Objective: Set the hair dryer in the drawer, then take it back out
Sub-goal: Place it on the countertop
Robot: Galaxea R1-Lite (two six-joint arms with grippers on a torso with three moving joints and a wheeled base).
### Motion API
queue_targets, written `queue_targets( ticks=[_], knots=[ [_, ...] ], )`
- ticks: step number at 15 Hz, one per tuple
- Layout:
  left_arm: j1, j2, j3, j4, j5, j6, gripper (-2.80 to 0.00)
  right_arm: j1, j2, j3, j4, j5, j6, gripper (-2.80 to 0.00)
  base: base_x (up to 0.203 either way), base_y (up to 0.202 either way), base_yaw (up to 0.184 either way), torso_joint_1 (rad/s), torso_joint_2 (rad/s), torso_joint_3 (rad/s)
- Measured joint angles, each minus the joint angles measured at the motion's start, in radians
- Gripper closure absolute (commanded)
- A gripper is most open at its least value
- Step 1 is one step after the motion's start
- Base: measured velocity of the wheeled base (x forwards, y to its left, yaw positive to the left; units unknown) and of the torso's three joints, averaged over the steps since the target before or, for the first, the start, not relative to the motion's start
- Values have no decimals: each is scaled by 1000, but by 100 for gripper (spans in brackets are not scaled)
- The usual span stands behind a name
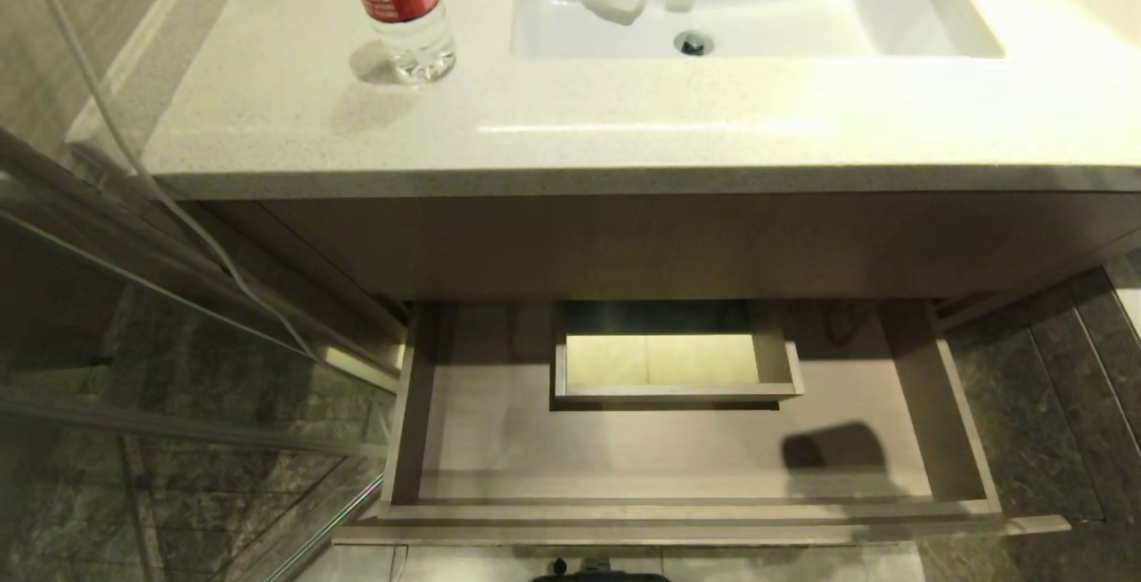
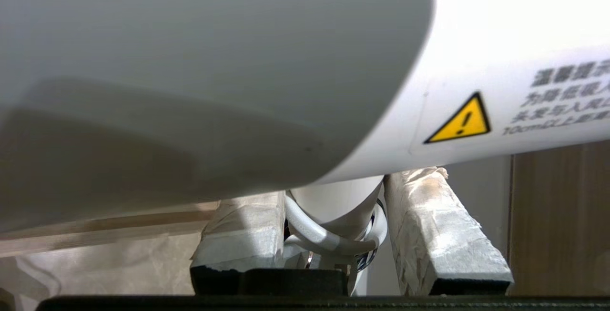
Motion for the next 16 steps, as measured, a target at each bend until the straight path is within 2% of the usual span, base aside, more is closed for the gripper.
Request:
queue_targets(
  ticks=[12,16],
  knots=[
    [0,0,0,1,0,0,0,0,4,-3,7,7,0,0,0,0,0,5,-1,0],
    [0,0,0,1,0,0,0,-1,4,-15,4,8,-1,0,0,0,0,235,-28,193]
  ],
)
